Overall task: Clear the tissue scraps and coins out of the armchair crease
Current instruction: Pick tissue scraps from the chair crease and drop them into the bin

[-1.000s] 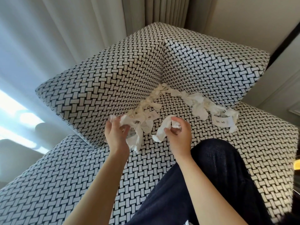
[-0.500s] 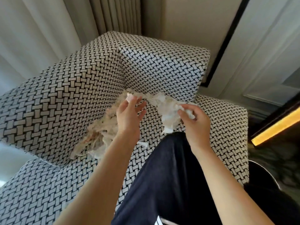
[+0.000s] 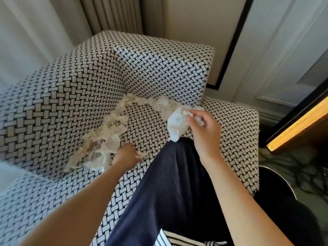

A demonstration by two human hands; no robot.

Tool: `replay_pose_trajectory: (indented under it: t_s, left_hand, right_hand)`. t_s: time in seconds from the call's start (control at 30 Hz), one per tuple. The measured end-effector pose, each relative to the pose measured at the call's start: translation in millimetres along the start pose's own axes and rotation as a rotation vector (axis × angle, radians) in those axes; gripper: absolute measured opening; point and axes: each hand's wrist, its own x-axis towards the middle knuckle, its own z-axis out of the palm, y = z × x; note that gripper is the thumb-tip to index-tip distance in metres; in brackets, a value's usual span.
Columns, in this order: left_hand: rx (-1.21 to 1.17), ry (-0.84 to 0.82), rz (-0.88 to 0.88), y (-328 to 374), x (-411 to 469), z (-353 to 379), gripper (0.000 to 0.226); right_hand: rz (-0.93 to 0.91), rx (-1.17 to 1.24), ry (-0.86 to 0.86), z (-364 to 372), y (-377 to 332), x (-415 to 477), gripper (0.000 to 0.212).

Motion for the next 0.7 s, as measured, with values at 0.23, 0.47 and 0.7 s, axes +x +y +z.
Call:
replay_pose_trajectory:
  t_s: [0.23,0.47,0.7]
  left_hand:
    - [-0.122,0.113,-0.01,11,-4,-18,0.017]
    - [-0.58,0.259,0.2,83,-13,-61,0.013]
    - [-1.025,0.041,0.242,193,-30,-61,0.029]
  right_hand:
    - [0.017,0.021,0.034,-1,4,2,0.015]
    - [0.146,0.109,0.162,-38,12,2,0.026]
    - [0.319,0.006,0.392,-146,52,-13,0.011]
